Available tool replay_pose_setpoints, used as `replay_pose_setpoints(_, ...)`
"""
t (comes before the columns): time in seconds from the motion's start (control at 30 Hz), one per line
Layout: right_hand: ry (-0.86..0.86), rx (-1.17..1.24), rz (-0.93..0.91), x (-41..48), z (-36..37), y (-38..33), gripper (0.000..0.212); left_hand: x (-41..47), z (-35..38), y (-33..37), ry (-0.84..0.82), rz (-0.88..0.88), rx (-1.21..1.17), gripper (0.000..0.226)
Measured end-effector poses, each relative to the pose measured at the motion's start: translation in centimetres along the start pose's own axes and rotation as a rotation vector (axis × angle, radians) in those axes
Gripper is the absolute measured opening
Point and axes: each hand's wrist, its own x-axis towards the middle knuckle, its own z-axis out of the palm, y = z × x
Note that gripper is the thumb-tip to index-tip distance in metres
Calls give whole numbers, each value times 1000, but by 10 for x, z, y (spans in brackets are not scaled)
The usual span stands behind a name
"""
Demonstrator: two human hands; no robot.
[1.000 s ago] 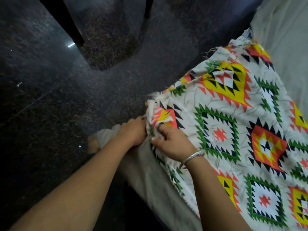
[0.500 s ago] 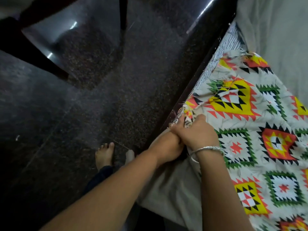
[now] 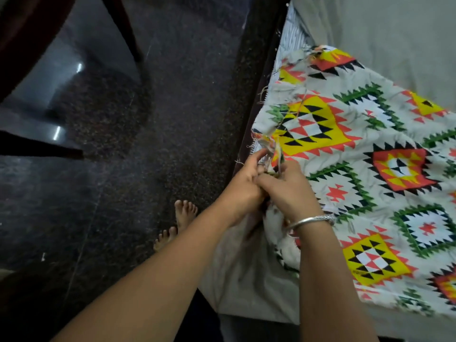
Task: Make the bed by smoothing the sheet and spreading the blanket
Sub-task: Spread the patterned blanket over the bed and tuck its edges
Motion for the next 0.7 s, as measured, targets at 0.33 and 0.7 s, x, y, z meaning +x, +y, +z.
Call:
replay_pose_setpoints(0.33, 32, -149, -37, 26, -38, 8, 25, 13, 9, 30, -39, -196, -210, 35)
replay_pose_setpoints(0.7, 393, 560, -143, 3, -60, 5, 4, 76, 24, 10, 188, -29, 743, 93)
